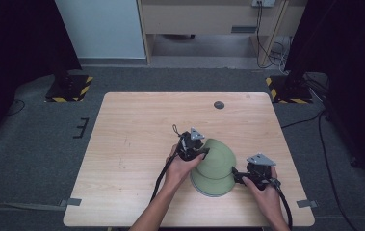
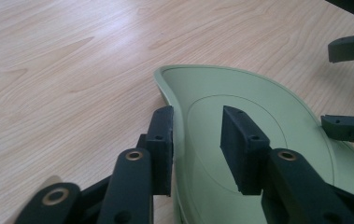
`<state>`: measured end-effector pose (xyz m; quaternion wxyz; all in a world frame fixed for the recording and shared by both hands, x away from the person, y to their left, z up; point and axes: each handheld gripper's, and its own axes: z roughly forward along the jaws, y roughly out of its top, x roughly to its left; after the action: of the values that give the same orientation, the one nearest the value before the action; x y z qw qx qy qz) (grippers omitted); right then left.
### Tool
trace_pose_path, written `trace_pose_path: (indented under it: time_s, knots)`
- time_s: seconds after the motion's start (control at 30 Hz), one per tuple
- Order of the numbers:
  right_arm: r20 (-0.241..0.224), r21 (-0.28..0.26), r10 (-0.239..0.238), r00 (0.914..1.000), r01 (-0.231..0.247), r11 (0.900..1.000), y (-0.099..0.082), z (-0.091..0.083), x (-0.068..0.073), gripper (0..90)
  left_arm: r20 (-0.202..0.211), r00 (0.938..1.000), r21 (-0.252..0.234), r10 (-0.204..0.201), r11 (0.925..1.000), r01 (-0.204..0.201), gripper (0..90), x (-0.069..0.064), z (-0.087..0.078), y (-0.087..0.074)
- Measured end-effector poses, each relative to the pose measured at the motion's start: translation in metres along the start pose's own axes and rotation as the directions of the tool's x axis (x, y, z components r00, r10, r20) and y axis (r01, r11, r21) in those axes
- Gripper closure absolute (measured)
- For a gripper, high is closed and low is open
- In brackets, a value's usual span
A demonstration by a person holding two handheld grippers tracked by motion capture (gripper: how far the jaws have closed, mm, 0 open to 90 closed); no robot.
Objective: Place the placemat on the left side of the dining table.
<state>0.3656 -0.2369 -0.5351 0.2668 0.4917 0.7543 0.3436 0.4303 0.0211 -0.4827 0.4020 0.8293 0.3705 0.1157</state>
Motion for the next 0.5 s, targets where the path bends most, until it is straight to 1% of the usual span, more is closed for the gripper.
trace_pose_path:
  time_s: [0.03, 0.07, 0.1, 0.13, 0.17, 0.27, 0.33, 0.4, 0.5]
  knots:
    - [0.0, 0.0, -0.001, 1.0, 0.001, 1.0, 0.0, 0.0, -0.0001, 5.1, 0.006, 0.9999, -0.003, -0.012, 0.9999, 0.012, 66.9, 0.0009, -0.0001, -0.0004]
    - [-0.001, 0.0, 0.0, 1.0, 0.0, 1.0, 0.0, 0.0001, -0.0001, 5.1, 0.006, 0.9999, -0.003, -0.012, 0.9999, 0.012, 67.6, 0.0009, -0.0001, -0.0004]
    - [-0.001, -0.001, -0.002, 1.0, 0.002, 1.0, 0.0, 0.0, -0.0001, 5.2, 0.027, 0.9984, -0.014, -0.049, 0.9987, 0.05, 69.9, 0.0032, -0.0011, -0.0016]
    - [-0.001, -0.001, -0.003, 1.0, 0.003, 1.0, 0.0, 0.0, 0.0, 5.2, 0.011, 0.9994, -0.006, -0.034, 0.9994, 0.034, 71.6, 0.0025, -0.001, -0.0016]
    - [-0.001, 0.0, -0.002, 1.0, 0.002, 1.0, 0.0, -0.0002, 0.0, 5.2, 0.005, 0.9999, 0.009, -0.011, 0.9999, 0.01, 72.5, 0.0012, 0.0004, -0.002]
    - [0.0, -0.001, -0.002, 1.0, 0.002, 1.0, 0.0, 0.0, -0.0001, 5.1, 0.0, 1.0, 0.013, -0.007, 0.9999, 0.007, 72.8, -0.0006, 0.003, -0.003]
    - [-0.001, 0.0, -0.003, 1.0, 0.003, 1.0, 0.0, -0.0002, 0.0001, 5.2, -0.019, 0.9998, 0.007, 0.0, 1.0, 0.0, 74.1, -0.0007, 0.0027, -0.0023]
    - [-0.001, -0.001, -0.004, 1.0, 0.004, 1.0, 0.0, -0.0002, 0.0001, 5.2, -0.012, 0.9999, -0.001, -0.01, 0.9999, 0.01, 75.2, -0.0001, 0.0015, -0.0012]
    - [0.0, -0.001, -0.003, 1.0, 0.003, 1.0, 0.0, 0.0, -0.0002, 5.1, -0.014, 0.9999, 0.002, -0.007, 1.0, 0.008, 75.5, -0.0008, 0.0019, -0.0004]
